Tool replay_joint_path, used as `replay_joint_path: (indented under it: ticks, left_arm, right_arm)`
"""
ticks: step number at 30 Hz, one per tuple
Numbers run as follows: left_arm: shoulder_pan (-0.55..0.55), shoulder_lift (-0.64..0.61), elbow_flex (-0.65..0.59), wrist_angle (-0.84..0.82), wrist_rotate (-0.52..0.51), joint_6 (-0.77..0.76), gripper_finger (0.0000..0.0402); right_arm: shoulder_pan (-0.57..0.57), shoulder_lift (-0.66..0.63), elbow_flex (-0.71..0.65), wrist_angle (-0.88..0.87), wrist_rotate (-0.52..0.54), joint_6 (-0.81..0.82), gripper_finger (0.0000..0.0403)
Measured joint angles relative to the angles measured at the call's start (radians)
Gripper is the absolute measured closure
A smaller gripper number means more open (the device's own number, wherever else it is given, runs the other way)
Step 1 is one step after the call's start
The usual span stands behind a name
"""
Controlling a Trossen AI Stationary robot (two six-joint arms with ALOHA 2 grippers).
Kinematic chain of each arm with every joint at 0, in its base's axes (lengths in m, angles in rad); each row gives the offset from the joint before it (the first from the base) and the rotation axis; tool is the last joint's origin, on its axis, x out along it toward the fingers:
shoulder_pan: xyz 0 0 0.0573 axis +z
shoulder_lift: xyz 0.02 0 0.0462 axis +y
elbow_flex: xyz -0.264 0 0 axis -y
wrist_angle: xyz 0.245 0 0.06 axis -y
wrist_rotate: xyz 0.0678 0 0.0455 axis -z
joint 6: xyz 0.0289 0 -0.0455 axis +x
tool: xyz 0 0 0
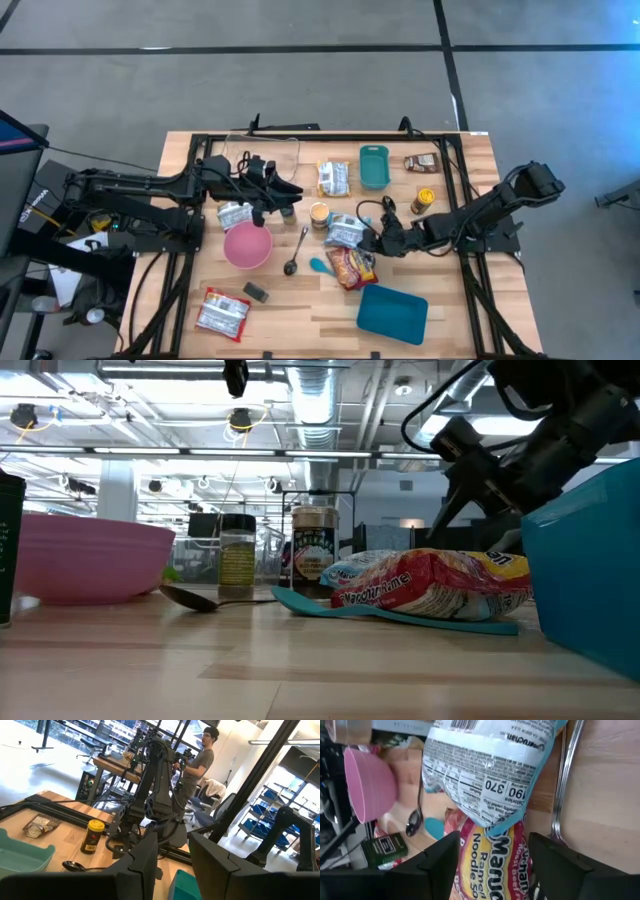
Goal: Pick & Place Food Item
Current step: Put the blue noodle pack into the transparent bin
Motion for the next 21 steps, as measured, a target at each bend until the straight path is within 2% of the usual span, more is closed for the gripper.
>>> replay_joint_path:
  ticks: [6, 12, 21]
  left_arm:
    - [0.000, 0.000, 0.000, 0.000, 0.000, 0.000, 0.0293]
    - [0.000, 0.000, 0.000, 0.000, 0.000, 0.000, 0.0293]
    - [0.000, 0.000, 0.000, 0.000, 0.000, 0.000, 0.0293]
  right_arm:
    - [-0.010, 0.043, 0.000, 0.014, 0.014, 0.020, 0.0179]
    - [-0.018, 0.090, 0.000, 0.116, 0.036, 0.014, 0.0190]
    - [-0.017, 0.131, 0.000, 0.133, 0.076, 0.035, 0.0213]
